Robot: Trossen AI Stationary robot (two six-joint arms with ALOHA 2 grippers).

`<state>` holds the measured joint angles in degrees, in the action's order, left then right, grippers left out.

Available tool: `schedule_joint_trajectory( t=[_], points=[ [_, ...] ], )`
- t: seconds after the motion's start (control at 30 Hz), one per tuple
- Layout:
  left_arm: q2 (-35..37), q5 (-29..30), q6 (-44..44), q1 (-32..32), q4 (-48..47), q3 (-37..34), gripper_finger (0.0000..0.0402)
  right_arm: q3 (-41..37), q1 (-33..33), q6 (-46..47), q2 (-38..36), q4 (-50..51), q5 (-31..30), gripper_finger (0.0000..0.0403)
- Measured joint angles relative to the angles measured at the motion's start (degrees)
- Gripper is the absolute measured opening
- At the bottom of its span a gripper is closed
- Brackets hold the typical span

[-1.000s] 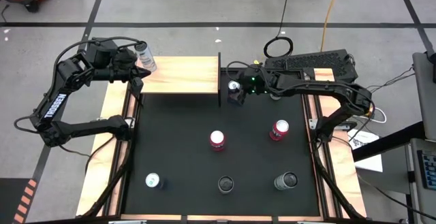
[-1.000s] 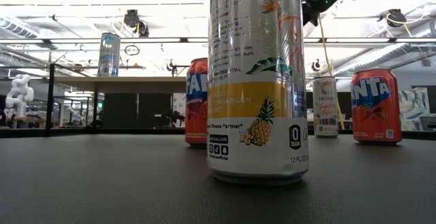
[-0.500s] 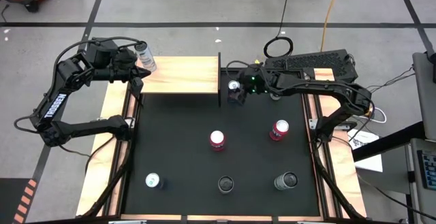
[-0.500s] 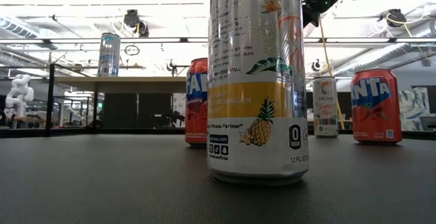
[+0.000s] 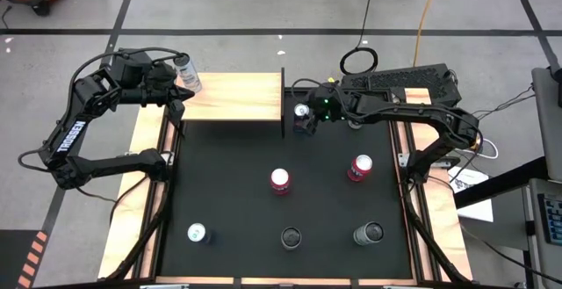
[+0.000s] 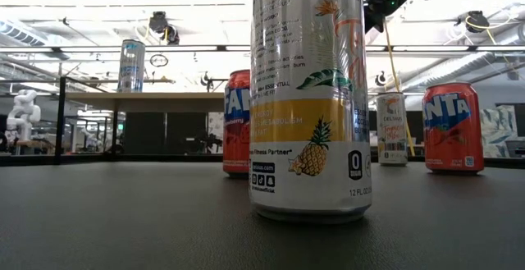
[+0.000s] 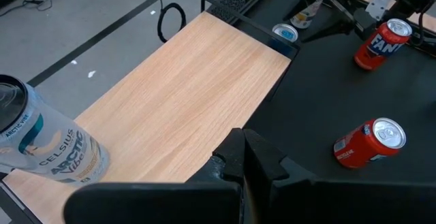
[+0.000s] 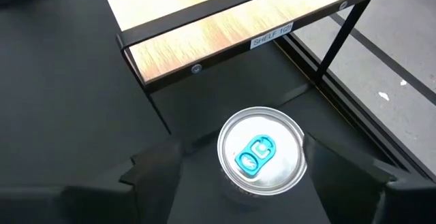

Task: Place canned beverage on shelf
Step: Put the top blue soda can on the shelf

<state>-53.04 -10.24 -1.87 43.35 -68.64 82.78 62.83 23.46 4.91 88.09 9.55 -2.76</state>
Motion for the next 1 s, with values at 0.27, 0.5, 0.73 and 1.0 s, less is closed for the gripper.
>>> schedule_joint_trajectory(
  t=[0.27,0.5,0.73,1.0],
  points=[
    [0.00,0.00,0.00,0.00,0.00,0.00,0.0001,0.02,0.00,-1.61,-0.04,-0.19,-0.60,0.0310],
    [0.00,0.00,0.00,0.00,0.02,0.00,0.0001,0.02,0.67,0.93,-0.04,0.56,-1.69,0.0308],
    [0.00,0.00,0.00,0.00,0.02,0.00,0.0001,0.09,0.83,2.38,0.75,0.45,-1.67,0.0307],
    [0.00,-0.02,0.00,-0.02,0.00,0.00,0.0001,0.11,0.81,2.45,3.59,-1.83,-1.84,0.0307]
  ],
)
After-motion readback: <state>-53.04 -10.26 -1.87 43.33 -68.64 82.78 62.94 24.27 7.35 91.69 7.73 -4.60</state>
